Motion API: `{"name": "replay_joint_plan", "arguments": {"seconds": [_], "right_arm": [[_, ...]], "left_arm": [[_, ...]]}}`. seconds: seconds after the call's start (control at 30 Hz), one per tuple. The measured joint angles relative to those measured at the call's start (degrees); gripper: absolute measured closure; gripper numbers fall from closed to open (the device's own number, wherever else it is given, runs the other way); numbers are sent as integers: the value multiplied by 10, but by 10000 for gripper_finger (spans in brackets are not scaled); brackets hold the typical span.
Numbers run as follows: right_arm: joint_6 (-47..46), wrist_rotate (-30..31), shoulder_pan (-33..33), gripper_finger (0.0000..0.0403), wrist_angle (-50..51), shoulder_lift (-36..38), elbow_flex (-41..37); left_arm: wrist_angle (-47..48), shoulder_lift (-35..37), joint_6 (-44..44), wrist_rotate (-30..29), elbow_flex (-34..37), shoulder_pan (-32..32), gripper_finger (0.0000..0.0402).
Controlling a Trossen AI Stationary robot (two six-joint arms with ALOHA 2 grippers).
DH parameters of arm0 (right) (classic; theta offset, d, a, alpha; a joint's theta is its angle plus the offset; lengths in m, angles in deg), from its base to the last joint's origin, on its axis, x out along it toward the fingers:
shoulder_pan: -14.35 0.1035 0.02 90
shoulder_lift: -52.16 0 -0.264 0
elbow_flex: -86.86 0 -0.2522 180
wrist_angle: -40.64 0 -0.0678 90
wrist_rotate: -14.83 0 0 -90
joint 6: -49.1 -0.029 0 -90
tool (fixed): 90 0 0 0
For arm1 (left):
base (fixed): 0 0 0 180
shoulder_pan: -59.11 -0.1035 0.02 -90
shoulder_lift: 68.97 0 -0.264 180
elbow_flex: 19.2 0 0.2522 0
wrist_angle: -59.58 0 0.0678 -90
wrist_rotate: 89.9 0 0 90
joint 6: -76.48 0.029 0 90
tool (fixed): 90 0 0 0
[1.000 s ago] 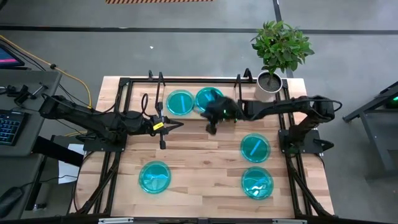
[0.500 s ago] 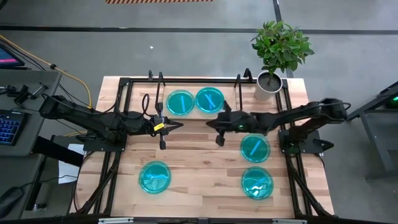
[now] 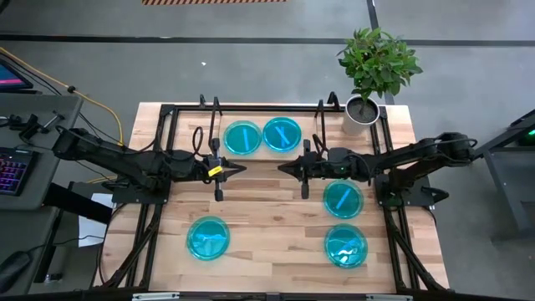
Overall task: Place and stack plates onto a shelf
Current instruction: Stack the blue plate on top of the blue plate on the shelf
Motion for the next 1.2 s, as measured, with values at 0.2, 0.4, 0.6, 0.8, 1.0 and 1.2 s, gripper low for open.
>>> {"name": "replay_joint_plan", "arguments": {"seconds": [0.2, 0.4, 0.6, 0.8, 1.0, 1.2], "right_arm": [[25, -1, 0, 402, 0, 0, 0], [26, -2, 0, 402, -3, 0, 0], [26, -2, 0, 402, -3, 0, 0], [19, -2, 0, 402, 1, 0, 1], [15, -2, 0, 402, 7, -1, 1], [15, -2, 0, 402, 15, -1, 1]], "left_arm": [[76, -14, -73, 82, 0, 0, 391], [165, -65, -197, 185, 0, 23, 340], [184, -157, -220, 289, 0, 87, 271], [187, -220, -207, 315, 0, 119, 231], [199, -235, -128, 257, 0, 117, 227], [223, -235, -102, 249, 0, 112, 227]]}}
